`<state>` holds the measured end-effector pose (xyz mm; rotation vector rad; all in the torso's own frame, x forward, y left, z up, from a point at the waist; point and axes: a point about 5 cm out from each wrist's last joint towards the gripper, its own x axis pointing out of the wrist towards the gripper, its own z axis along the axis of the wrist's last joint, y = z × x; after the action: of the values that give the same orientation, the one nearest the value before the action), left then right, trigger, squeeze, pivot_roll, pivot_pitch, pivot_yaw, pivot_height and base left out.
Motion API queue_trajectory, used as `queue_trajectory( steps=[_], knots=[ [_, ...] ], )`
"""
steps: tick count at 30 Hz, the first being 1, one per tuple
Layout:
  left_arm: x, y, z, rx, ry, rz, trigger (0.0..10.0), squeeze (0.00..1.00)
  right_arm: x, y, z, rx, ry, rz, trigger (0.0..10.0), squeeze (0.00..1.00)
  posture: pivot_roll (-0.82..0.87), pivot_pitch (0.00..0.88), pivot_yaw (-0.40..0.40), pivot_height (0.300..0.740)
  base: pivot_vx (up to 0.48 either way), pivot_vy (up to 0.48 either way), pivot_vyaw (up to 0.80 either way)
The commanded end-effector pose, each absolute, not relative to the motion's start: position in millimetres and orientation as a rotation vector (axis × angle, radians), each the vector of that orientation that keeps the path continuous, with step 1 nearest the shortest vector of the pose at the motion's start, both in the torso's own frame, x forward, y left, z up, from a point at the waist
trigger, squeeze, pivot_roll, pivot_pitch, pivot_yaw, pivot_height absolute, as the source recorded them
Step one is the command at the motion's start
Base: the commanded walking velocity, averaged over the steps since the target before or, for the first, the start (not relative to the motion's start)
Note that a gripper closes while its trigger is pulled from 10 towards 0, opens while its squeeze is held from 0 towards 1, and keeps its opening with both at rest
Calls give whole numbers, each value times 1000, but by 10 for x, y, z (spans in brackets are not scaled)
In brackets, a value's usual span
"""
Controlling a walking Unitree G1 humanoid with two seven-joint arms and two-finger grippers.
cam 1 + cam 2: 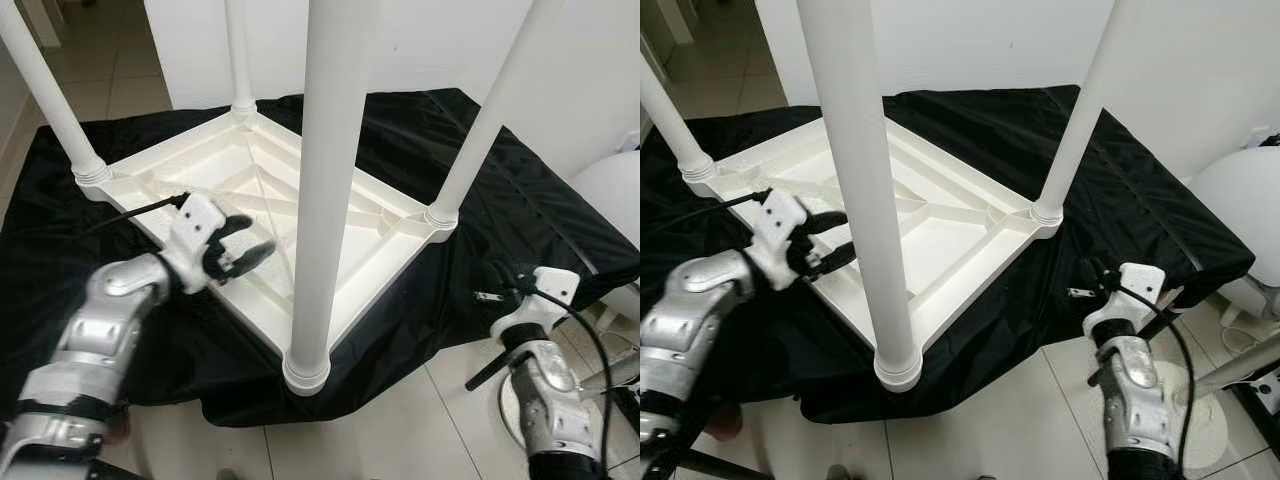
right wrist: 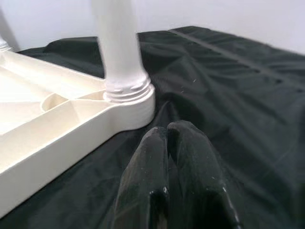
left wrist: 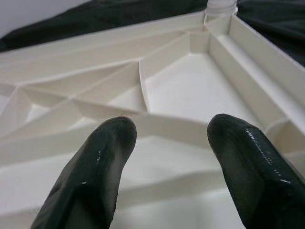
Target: Building children table
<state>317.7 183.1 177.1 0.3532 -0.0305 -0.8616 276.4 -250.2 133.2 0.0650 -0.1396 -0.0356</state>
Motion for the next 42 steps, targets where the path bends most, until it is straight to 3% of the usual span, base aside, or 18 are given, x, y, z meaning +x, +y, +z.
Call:
queue_trajectory(
  steps=[1, 2, 4, 6, 7, 8, 9, 15, 16, 29, 42],
  knots=[
    [3142, 1848, 1736, 361, -13, -919, 10000, 4, 2744, -2511, 1310, 72, -121, -29, 10000, 0, -9, 76, -33, 740, 0, 0, 0],
    [3142, 1848, 1736, 361, -13, -919, 10000, 4, 2744, -2511, 1310, 72, -121, -29, 10000, 0, -9, 76, -33, 740, 0, 0, 0],
    [3098, 1935, 1711, 370, 17, -957, 10000, 494, 2745, -2532, 1328, 61, -115, -24, 10000, 0, -5, 70, -41, 740, 0, 0, 0],
    [3077, 1968, 1696, 384, 35, -969, 10000, 494, 2746, -2535, 1333, 56, -113, -20, 10000, 0, -5, 70, -41, 740, 0, 0, 0],
    [3046, 1986, 1678, 411, 43, -991, 10000, 663, 2749, -2535, 1335, 53, -109, -14, 10000, 0, 2, 66, -43, 740, 0, 0, 0],
    [3046, 1986, 1678, 411, 43, -991, 10000, 663, 2749, -2535, 1335, 53, -109, -14, 10000, 0, 2, 66, -43, 740, 0, 0, 0],
    [2996, 2013, 1653, 421, 64, -1025, 10000, 1000, 2754, -2527, 1336, 51, -106, -8, 10000, 0, 5, 66, -44, 740, 0, 0, 0],
    [2887, 2061, 1607, 433, 104, -1109, 10000, 1000, 2766, -2501, 1338, 48, -100, 3, 10000, 0, 7, 62, -45, 740, 0, 0, 0],
    [2851, 2073, 1580, 441, 141, -1146, 10000, 0, 2764, -2492, 1337, 40, -97, 10, 10000, 0, 6, 56, -46, 740, 0, 0, 0],
    [2792, 2041, 1571, 573, 164, -1269, 10000, 0, 2772, -2522, 1358, 29, -97, 13, 10000, 0, 5, 40, -39, 740, 0, 0, 0],
    [2868, 1826, 1541, 647, 154, -1390, 10000, 0, 2770, -2507, 1369, 23, -107, 8, 10000, 0, -13, 32, -15, 740, 0, 0, 0]
  ],
)
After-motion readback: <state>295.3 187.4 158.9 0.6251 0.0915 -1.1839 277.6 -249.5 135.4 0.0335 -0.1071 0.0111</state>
